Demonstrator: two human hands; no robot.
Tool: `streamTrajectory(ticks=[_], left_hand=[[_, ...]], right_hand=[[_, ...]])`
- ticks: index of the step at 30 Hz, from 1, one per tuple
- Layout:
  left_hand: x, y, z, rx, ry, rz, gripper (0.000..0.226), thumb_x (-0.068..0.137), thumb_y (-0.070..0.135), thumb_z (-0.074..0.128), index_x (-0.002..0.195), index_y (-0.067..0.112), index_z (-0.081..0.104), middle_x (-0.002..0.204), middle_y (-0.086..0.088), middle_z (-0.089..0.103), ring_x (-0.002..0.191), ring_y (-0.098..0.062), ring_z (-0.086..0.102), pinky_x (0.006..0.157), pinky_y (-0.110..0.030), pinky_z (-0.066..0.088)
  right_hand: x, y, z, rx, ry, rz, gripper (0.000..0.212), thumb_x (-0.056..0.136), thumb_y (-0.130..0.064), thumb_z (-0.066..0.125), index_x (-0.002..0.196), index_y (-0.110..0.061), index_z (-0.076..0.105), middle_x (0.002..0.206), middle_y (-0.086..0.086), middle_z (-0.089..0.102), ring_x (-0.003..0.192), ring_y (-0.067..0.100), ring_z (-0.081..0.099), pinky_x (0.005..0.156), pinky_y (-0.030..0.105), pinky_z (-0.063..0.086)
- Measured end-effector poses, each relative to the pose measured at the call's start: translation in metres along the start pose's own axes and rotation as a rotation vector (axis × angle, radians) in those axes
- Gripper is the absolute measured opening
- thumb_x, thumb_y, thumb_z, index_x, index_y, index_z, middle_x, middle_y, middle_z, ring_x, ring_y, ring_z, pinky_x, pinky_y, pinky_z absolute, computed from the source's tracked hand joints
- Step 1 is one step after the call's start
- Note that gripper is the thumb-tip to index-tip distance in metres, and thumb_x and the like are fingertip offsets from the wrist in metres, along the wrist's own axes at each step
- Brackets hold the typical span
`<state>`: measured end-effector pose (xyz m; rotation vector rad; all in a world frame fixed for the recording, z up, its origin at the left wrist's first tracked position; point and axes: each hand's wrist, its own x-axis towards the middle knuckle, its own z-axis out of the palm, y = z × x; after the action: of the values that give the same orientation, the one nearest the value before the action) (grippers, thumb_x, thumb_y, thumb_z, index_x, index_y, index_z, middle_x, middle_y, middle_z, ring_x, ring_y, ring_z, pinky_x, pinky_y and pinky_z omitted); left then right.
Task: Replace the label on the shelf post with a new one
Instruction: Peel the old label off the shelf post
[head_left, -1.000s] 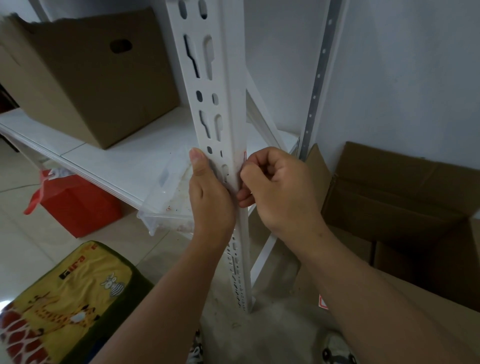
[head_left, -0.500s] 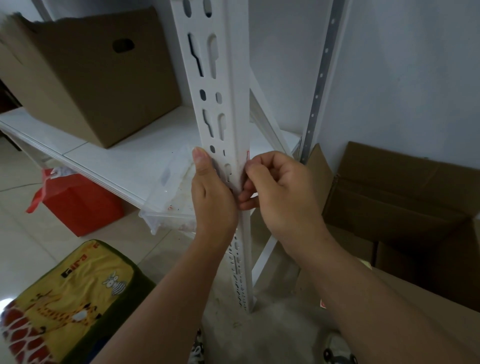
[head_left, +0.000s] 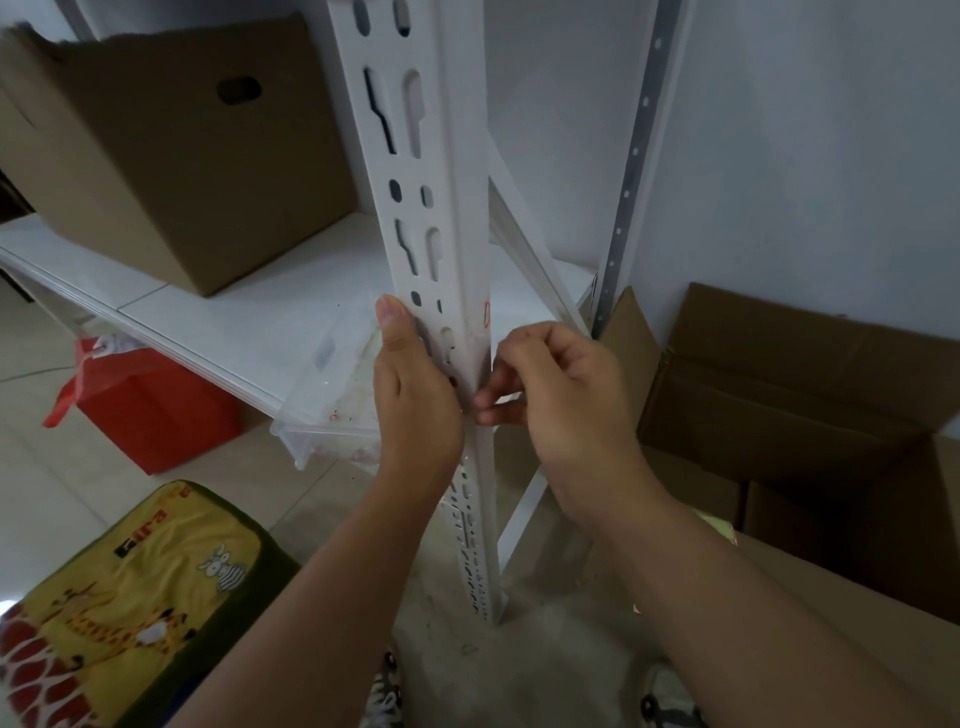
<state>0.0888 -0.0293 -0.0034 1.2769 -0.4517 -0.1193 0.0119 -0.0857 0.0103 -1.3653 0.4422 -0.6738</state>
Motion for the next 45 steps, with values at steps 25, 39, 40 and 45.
streamTrajectory(ticks=[25, 39, 40, 45], left_hand=[[-0.037, 0.021, -0.013, 0.363, -0.088, 0.649, 0.014, 0.096, 0.016, 0.048, 0.090, 0.009, 0.059, 0.073, -0.004, 0.063, 0.062, -0.015, 0.062, 0.053, -0.033, 0.053], [-0.007, 0.020, -0.036, 0.320, 0.175, 0.368, 0.051, 0.103, 0.013, 0.039, 0.053, 0.004, 0.046, 0.051, -0.012, 0.050, 0.039, -0.007, 0.044, 0.045, -0.012, 0.038], [0.002, 0.017, -0.041, 0.363, 0.182, 0.333, 0.051, 0.103, 0.017, 0.041, 0.054, 0.006, 0.048, 0.049, -0.008, 0.050, 0.040, -0.007, 0.045, 0.047, -0.014, 0.040], [0.037, -0.011, -0.065, 0.608, 0.147, 0.054, 0.036, 0.103, 0.035, 0.037, 0.083, 0.011, 0.054, 0.077, -0.001, 0.057, 0.074, -0.019, 0.056, 0.072, -0.042, 0.049]], right_hand=[[-0.009, -0.003, -0.017, -0.089, -0.176, -0.194, 0.045, 0.076, -0.041, 0.061, 0.089, 0.002, 0.062, 0.065, 0.006, 0.064, 0.058, 0.015, 0.060, 0.057, 0.023, 0.051], [-0.005, 0.008, -0.011, -0.176, -0.050, -0.177, 0.025, 0.094, -0.033, 0.050, 0.096, -0.011, 0.062, 0.068, 0.003, 0.059, 0.057, 0.008, 0.057, 0.058, 0.027, 0.053], [-0.003, 0.009, -0.011, -0.180, -0.035, -0.165, 0.019, 0.095, -0.030, 0.051, 0.102, -0.016, 0.063, 0.071, -0.001, 0.060, 0.057, 0.008, 0.057, 0.059, 0.029, 0.054], [0.000, 0.013, -0.004, -0.256, -0.057, -0.235, 0.016, 0.095, -0.035, 0.053, 0.107, -0.034, 0.063, 0.087, -0.009, 0.066, 0.069, 0.007, 0.063, 0.061, 0.023, 0.056]])
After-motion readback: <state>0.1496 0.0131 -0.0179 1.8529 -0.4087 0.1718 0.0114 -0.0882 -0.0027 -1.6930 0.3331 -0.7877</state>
